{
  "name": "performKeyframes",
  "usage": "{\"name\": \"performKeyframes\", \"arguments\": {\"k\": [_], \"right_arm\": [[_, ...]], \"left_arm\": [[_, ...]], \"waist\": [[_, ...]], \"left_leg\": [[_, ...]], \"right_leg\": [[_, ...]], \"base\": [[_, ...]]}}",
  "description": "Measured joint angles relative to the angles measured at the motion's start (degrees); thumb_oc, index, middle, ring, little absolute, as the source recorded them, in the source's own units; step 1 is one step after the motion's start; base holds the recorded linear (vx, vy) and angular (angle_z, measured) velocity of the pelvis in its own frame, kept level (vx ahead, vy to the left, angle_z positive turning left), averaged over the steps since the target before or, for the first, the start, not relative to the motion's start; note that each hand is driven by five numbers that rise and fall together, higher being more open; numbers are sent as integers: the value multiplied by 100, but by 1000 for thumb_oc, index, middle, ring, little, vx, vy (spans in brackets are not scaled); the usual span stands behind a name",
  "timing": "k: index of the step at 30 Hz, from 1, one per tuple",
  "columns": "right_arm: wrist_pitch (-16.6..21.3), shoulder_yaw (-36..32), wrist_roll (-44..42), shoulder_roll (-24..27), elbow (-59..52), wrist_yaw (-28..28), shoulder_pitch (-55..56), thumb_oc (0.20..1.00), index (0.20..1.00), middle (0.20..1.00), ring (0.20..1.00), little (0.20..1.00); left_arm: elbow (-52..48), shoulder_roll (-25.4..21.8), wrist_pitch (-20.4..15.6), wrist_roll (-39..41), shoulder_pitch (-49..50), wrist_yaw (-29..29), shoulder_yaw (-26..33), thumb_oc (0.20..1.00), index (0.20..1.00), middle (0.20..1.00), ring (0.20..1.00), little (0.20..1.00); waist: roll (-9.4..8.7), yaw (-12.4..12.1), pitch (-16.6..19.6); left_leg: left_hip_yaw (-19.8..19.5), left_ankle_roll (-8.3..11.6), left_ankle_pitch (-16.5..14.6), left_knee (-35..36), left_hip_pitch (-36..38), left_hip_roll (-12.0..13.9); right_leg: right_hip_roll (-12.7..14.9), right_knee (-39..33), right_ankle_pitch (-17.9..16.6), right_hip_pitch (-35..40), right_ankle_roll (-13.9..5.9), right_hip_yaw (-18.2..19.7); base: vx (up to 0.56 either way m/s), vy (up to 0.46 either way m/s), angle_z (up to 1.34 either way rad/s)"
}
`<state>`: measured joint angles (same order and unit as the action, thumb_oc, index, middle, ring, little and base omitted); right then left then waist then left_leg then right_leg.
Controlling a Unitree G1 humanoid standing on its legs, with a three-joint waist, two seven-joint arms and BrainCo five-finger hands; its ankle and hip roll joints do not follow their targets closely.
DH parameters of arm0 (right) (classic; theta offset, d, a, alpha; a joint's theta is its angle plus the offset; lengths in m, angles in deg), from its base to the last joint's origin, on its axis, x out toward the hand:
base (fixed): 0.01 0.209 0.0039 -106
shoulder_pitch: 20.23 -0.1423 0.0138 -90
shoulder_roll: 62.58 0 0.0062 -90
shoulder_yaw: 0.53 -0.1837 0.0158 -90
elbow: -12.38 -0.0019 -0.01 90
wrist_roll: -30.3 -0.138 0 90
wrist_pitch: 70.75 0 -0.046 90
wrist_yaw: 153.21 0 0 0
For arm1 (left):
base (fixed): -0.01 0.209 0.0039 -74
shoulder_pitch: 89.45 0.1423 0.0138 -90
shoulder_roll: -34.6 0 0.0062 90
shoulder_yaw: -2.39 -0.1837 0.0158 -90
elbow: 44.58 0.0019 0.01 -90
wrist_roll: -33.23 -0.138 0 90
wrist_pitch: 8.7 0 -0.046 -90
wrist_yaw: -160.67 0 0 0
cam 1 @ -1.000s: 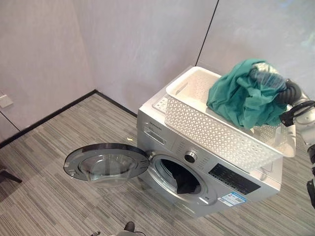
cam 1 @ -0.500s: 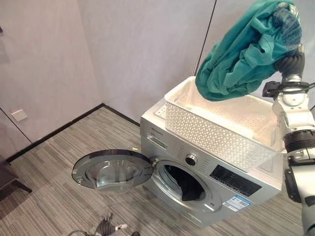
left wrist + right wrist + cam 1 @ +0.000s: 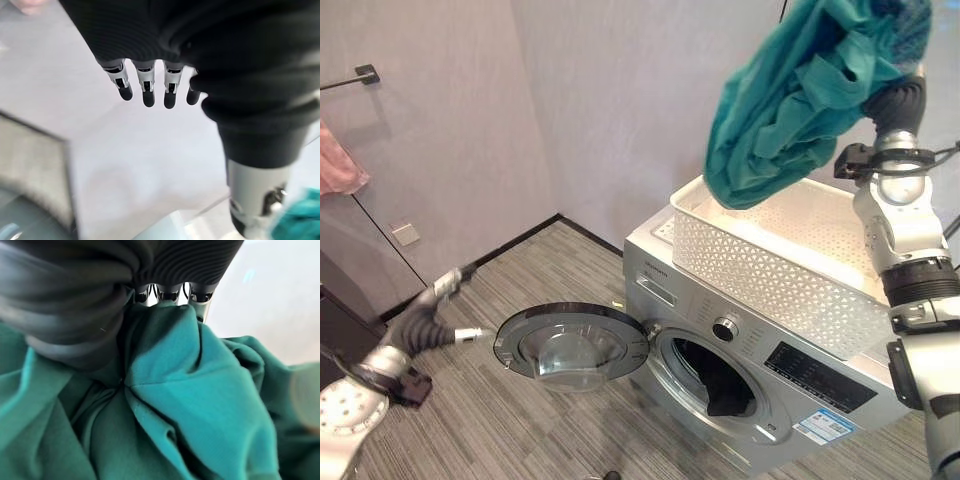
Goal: Grab the laundry basket,head to the washer,open it,put in the laundry and shut it.
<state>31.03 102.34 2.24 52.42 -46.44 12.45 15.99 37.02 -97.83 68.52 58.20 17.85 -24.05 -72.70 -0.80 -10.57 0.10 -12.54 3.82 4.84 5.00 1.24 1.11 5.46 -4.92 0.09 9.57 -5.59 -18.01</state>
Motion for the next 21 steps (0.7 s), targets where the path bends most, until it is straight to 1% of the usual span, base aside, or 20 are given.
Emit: {"name": "performKeyframes", "arguments": {"k": [2, 3, 5, 6, 8, 9, 10, 11, 12, 13, 14, 15, 16, 17, 19, 21], "right_arm": [[14, 45, -94, -22, -100, 67, -34, 200, 200, 200, 200, 200], [28, 176, -167, -29, -102, 71, -91, 200, 200, 200, 200, 200], [34, 455, -260, -84, -93, 92, -223, 200, 200, 200, 200, 200], [34, 564, -274, -142, -81, 91, -317, 200, 200, 200, 200, 200], [35, 653, -319, -275, -108, 91, -452, 200, 200, 200, 200, 200], [41, 677, -335, -348, -111, 84, -523, 200, 200, 200, 200, 200], [45, 829, -423, -445, -118, 72, -634, 200, 200, 200, 200, 200], [45, 963, -469, -551, -159, 104, -794, 200, 200, 200, 200, 200], [64, 1073, -491, -581, -193, 103, -1009, 200, 200, 200, 200, 200], [64, 1163, -492, -648, -202, 85, -1122, 200, 200, 200, 200, 200], [75, 1243, -493, -641, -182, 63, -1179, 200, 200, 200, 200, 200], [72, 1332, -493, -731, -120, 65, -1321, 200, 200, 200, 200, 200], [72, 1479, -491, -819, -165, 72, -1494, 200, 200, 200, 200, 200], [73, 1542, -489, -861, -276, 76, -1609, 200, 200, 200, 200, 200], [86, 1542, -490, -955, -394, 64, -1653, 200, 200, 200, 200, 200], [85, 1542, -491, -980, -408, 59, -1657, 200, 200, 200, 200, 200]], "left_arm": [[24, -10, -95, 353, -325, 2, -12, 1000, 1000, 1000, 1000, 1000], [66, -14, -93, 565, -550, 2, -92, 1000, 1000, 1000, 1000, 1000], [125, -73, -110, 883, -1147, 114, -432, 1000, 1000, 1000, 1000, 1000], [120, -131, -108, 884, -1388, 126, -556, 1000, 1000, 1000, 1000, 1000], [114, -410, -122, 885, -1935, 200, -935, 1000, 1000, 1000, 1000, 1000], [224, -448, -147, 882, -2320, 224, -1164, 1000, 1000, 1000, 1000, 1000], [531, -449, -156, 877, -3041, 291, -1634, 1000, 1000, 1000, 1000, 1000], [819, -500, -158, 874, -3910, 415, -2289, 1000, 1000, 1000, 1000, 1000], [881, -531, -171, 868, -4359, 426, -2638, 1000, 1000, 1000, 1000, 1000], [984, -449, -172, 879, -4616, 436, -2804, 1000, 1000, 1000, 1000, 1000], [1420, -331, -213, 1003, -5338, 495, -3507, 1000, 1000, 1000, 1000, 1000], [1815, -268, -163, 1070, -6009, 506, -4143, 1000, 1000, 1000, 1000, 1000], [2035, -220, -108, 1123, -6476, 512, -4571, 1000, 1000, 1000, 1000, 1000], [2006, -180, -105, 1163, -6648, 513, -4637, 1000, 1000, 1000, 1000, 1000], [2017, 59, -114, 1369, -6810, 573, -4701, 1000, 1000, 1000, 1000, 1000], [2240, 320, -86, 1507, -7179, 602, -5111, 1000, 1000, 1000, 1000, 1000]], "waist": [[-6, 5, 0], [-9, 14, 2], [-29, 22, 4], [-39, 46, 0], [-69, 68, -5], [-69, 90, -5], [-70, 117, -3], [-90, 126, 5], [-113, 229, 18], [-117, 276, 21], [-142, 278, 41], [-148, 282, 45], [-150, 325, 46], [-149, 389, 45], [-157, 454, 50], [-160, 501, 52]], "left_leg": [[1, 1, 0, 0, 1, -5], [6, 1, 1, 0, 10, -4], [12, 3, 1, 1, 4, 4], [13, 4, 1, 0, 26, 8], [34, 6, 0, 1, 36, 15], [41, 5, -1, 1, 43, 15], [41, 5, -1, 0, 44, 20], [37, 13, 5, -1, -23, 24], [53, 17, 10, -2, -46, 23], [67, 16, 10, -3, -42, 25], [74, 19, 12, -3, -49, 26], [74, 25, 15, -3, -55, 34], [82, 28, 17, -3, -98, 43], [96, 32, 24, -9, -143, 43], [190, 37, 25, -9, -140, 43], [205, 38, 24, -5, -147, 45]], "right_leg": [[8, -1, 0, -1, 0, -1], [7, -1, 0, 4, 0, 0], [0, -2, 0, 24, 2, 6], [-3, -1, -2, 23, 4, 6], [-7, -1, -5, 23, 8, 24], [-3, -1, -5, 24, 8, 32], [-4, -1, -4, 24, 10, 30], [-17, 1, -10, -4, 23, 29], [-17, 0, -21, -81, 32, 58], [-17, 1, -24, -96, 33, 84], [-18, 1, -21, -90, 32, 73], [-26, 1, -22, -100, 35, 73], [-32, 1, -37, -160, 45, 106], [-34, 2, -51, -210, 45, 125], [-26, 2, -57, -238, 45, 181], [-23, 2, -57, -258, 45, 195]], "base": [[0, 0, 0], [0, 0, 0], [0, 0, 0], [6, 12, -3], [15, 16, -4], [0, 0, 0], [0, 0, 0], [7, 19, -4], [4, 20, -8], [-3, 18, -6], [0, 0, 0], [-21, 7, -4], [-15, 4, -9], [-9, 2, -17], [7, 10, -13], [11, 12, -5]]}}
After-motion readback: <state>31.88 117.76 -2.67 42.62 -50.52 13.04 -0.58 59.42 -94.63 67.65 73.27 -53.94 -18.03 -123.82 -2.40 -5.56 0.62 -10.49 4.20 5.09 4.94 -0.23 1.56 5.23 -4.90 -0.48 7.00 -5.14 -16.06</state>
